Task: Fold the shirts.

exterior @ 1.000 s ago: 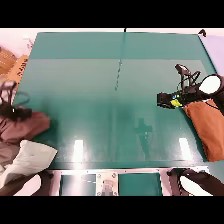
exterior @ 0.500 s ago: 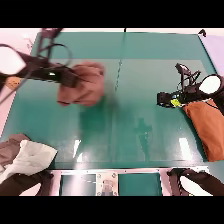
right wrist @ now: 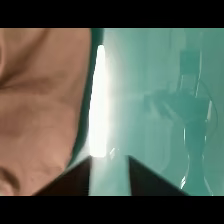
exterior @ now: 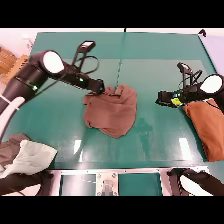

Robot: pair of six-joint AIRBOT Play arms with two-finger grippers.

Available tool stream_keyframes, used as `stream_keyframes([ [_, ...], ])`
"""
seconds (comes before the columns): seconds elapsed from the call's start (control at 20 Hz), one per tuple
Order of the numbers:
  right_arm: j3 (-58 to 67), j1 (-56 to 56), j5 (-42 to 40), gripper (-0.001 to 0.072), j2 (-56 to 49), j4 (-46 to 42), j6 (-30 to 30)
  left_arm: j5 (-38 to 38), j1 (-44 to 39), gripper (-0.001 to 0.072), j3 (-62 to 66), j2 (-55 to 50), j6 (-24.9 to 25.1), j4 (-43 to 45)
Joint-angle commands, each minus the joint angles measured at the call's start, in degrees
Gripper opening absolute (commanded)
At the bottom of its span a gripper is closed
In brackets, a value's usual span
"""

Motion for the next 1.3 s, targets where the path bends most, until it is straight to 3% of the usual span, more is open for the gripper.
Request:
stream_keyframes([
  [0.0,0.1,-3.1,-0.5,0.0306,-0.5,0.2,0.0,-11.0,7.8,0.072,0.5,-0.8,-1.9,-1.0],
  [0.1,0.1,-5.7,-2.0,0.0357,-2.9,2.4,-1.4,-12.9,11.0,0.072,-3.0,-0.8,-2.1,-1.0],
  [0.25,0.1,-8.5,-3.8,0.0453,-9.6,10.8,-7.3,-8.9,11.5,0.072,-14.4,-0.8,-2.5,-2.8],
  [0.5,2.6,-6.7,-7.5,0.0452,-24.4,26.9,-18.6,4.2,11.5,0.072,-32.0,-0.9,4.9,-21.9],
  [0.7,10.4,-2.2,-7.7,0.045,-36.4,32.3,-21.2,7.6,11.5,0.0718,-36.2,-0.9,6.2,-24.4],
  [0.75,12.7,-0.9,-7.6,0.0447,-38.7,32.3,-21.2,7.5,11.5,0.0675,-36.5,-0.9,6.1,-24.4],
  [0.85,15.9,1.0,-7.5,0.0416,-41.5,32.4,-21.2,7.7,11.5,0.012,-36.5,-0.9,9.0,-26.6],
  [0.9,16.9,1.6,-7.5,0.0372,-41.9,32.4,-21.2,8.4,11.5,0.002,-36.5,-0.9,11.9,-29.4],
  [0.95,17.7,2.0,-7.5,0.0297,-41.8,32.4,-21.2,9.4,11.5,0.0021,-36.5,-0.8,14.0,-32.4],
  [1.0,18.9,2.0,-6.7,0.0132,-41.8,32.4,-21.2,10.0,11.5,0.002,-35.8,-0.8,15.7,-34.6],
  [1.05,20.5,1.9,-5.2,0.0019,-41.8,32.4,-22.1,9.7,11.5,0.002,-34.4,-0.8,16.4,-34.9],
  [1.25,27.5,-0.5,3.9,0.0017,-38.8,32.2,-23.8,4.0,11.5,0.0019,-23.4,-0.7,16.1,-32.6],
])
